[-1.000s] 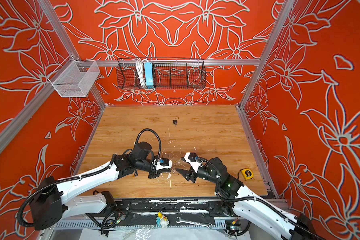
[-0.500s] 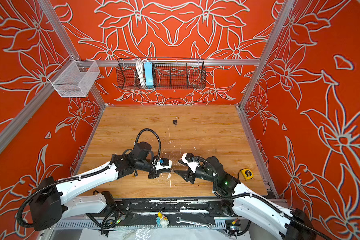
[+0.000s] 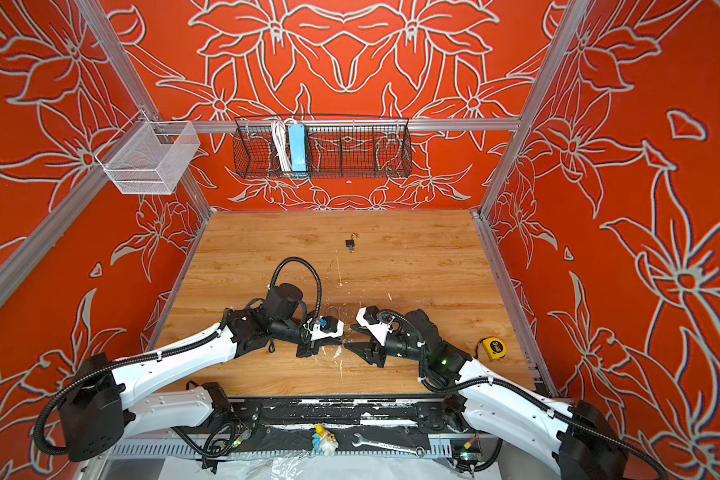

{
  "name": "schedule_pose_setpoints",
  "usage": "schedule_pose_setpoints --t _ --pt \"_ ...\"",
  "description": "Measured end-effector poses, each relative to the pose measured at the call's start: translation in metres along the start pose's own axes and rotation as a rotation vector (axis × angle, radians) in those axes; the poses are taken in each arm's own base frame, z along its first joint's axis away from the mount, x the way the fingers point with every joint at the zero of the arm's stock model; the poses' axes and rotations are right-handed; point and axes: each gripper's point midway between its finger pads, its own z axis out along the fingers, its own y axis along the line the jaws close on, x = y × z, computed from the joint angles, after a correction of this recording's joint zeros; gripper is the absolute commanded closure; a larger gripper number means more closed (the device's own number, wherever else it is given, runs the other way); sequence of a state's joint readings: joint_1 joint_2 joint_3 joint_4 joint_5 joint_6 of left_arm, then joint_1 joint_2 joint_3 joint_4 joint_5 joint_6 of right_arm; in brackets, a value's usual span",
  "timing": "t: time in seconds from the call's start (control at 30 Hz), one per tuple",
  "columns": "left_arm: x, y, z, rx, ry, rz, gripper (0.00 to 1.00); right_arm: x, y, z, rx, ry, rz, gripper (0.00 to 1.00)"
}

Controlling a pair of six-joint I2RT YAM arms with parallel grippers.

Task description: Unlock with the key

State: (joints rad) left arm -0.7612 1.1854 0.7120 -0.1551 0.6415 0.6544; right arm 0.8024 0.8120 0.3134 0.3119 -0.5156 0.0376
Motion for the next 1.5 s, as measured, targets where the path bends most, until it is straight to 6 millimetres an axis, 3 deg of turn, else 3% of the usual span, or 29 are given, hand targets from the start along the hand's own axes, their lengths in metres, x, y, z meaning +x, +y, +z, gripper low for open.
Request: schedule_pose_setpoints --t 0.27,0.43,0.57,0.7,1.5 --pt "0.003 -0.001 0.003 0.014 0.004 -0.009 1.00 0.006 0.001 0.010 -0.011 0.032 0.029 0.50" --pt "0.003 -0.001 0.003 0.016 0.006 -0.010 1.00 0.005 0.001 0.013 -0.011 0.031 0.039 0.58" --pt "0.004 -0.001 0.003 0.014 0.009 -0.011 1.00 0.005 0.001 0.014 -0.008 0.032 0.043 0.69" --pt "0.005 0.000 0.003 0.007 0.014 -0.012 1.00 0.004 0.001 0.016 -0.007 0.040 0.047 0.69" --pt "0.007 0.008 0.003 -0.032 0.029 -0.005 1.00 0.002 -0.002 0.012 0.034 0.084 0.010 0.94"
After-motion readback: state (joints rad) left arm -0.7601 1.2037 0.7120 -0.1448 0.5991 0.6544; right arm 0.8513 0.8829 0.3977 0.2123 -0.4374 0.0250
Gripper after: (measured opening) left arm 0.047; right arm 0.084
